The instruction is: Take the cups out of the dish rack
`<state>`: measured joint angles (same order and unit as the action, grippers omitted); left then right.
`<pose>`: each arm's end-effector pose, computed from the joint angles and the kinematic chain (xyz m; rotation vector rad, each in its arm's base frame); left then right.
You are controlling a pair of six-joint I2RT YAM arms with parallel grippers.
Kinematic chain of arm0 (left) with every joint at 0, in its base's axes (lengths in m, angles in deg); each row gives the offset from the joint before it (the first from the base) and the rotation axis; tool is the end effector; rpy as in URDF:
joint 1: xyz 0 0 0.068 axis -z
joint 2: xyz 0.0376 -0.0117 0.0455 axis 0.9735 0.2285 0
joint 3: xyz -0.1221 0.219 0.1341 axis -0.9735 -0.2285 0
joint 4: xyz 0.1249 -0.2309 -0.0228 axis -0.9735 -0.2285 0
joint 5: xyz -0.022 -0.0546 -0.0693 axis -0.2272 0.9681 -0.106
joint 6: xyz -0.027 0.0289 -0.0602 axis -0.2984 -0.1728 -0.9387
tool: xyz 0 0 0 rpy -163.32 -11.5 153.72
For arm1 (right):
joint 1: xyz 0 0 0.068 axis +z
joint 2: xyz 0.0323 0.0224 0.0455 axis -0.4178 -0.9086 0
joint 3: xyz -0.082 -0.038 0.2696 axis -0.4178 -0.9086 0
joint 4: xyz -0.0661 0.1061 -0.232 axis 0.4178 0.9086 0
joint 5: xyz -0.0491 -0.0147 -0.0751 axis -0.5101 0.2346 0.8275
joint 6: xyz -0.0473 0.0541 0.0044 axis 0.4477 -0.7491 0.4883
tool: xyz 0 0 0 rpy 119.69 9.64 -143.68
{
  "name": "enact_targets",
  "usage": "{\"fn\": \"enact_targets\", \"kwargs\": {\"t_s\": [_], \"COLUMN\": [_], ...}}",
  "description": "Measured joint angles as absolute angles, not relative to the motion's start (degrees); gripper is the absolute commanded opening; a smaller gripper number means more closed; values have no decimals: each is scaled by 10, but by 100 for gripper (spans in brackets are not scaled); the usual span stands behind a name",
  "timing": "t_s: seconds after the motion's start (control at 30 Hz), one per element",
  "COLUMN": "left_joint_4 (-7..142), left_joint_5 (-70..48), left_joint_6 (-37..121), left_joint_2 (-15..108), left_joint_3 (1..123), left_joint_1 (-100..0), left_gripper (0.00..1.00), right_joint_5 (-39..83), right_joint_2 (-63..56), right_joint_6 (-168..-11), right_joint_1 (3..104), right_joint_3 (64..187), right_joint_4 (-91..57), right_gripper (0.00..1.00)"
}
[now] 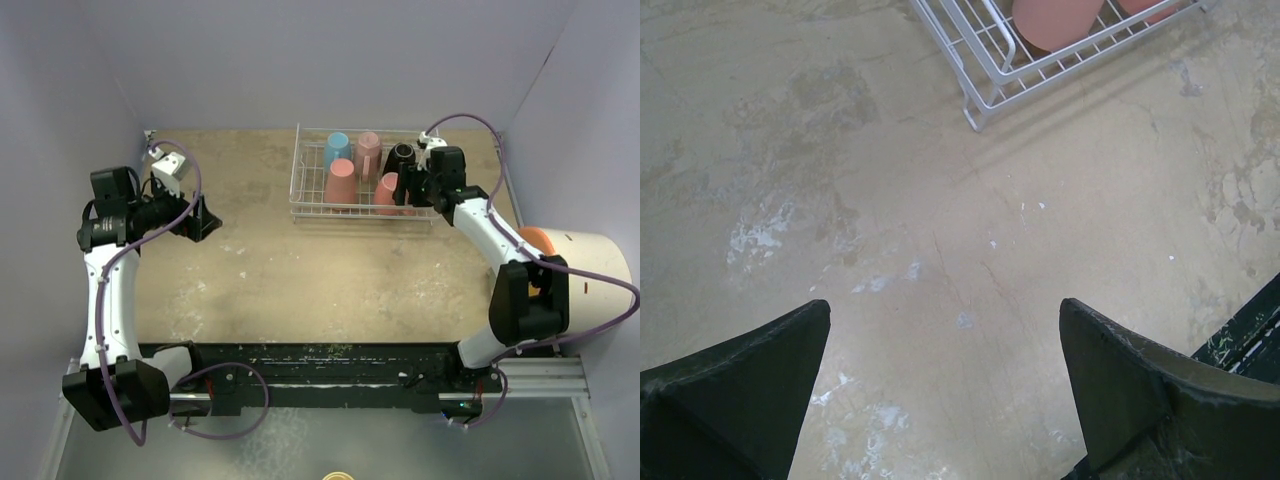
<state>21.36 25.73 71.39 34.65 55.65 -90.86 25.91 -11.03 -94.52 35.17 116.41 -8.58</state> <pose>0.2328 0.0149 0.3534 0.4599 2.0579 -0.5661 0.3717 0.0726 0.2798 -0.0101 2.1407 0.2986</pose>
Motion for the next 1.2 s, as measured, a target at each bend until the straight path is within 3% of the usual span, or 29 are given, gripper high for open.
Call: {"fn": "enact_targets", "kwargs": {"t_s": [0.27, 0.97, 1.2], "left_joint_4": [206, 194, 187], "left_joint_5": [260, 270, 272], "left_joint_6": [719, 726, 736], "left_joint_2": [333, 330, 330], "left_joint_3": [562, 574, 576], "left_joint_1": [-909, -909, -909], "left_gripper": [99, 99, 99], "right_joint_5": [258, 295, 305], "right_joint_2": [-146, -187, -203], "right_joint_6": [-930, -880, -868], "right_joint_1": [340, 400, 404], "right_joint_3": [1166, 1189, 1195], "right_joint_4": [-67, -98, -110], "right_gripper": [47, 31, 5]}}
